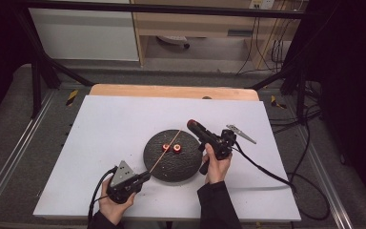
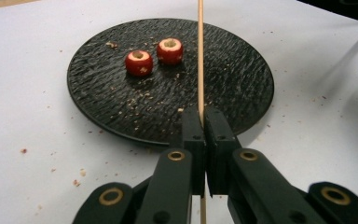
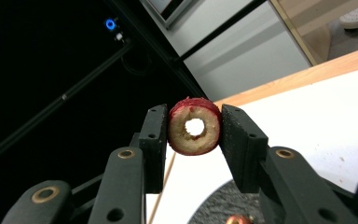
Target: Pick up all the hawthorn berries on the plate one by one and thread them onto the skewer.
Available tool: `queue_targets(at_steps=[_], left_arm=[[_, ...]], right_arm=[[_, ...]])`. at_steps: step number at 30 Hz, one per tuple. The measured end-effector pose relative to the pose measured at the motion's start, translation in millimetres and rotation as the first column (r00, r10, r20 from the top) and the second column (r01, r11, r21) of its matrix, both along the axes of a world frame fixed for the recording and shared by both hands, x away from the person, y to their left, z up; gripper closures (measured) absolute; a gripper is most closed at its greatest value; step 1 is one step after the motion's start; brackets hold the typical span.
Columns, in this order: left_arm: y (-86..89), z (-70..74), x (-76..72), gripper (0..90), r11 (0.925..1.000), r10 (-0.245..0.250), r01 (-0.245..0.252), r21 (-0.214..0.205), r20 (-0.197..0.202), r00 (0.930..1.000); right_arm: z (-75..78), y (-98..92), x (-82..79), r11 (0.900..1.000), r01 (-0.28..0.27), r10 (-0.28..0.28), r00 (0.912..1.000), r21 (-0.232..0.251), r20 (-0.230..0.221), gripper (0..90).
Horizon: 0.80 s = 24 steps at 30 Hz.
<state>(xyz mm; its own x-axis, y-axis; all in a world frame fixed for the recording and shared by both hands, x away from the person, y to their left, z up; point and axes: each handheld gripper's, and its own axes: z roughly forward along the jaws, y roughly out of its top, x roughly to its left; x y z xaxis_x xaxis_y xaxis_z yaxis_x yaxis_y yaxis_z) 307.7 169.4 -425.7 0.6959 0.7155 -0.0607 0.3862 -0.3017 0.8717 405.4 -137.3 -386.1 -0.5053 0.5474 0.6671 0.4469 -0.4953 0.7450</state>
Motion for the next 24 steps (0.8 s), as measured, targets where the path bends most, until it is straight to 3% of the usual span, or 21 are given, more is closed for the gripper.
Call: queue_targets(at_steps=[15,24], left_arm=[[-11.9,1.5,-0.3,87.6,0.9997,-0.014,0.014,-0.022,0.003,0.9999],[-14.1,1.5,-0.3,87.6,0.9994,-0.013,0.013,-0.031,0.001,0.9999]], right_arm=[[-3.8,4.6,3.2,0.9948,0.044,-0.047,0.9987,0.092,0.022,63.0],[-8.0,8.2,2.1,0.9923,0.041,-0.046,0.9984,0.116,0.034,63.0]])
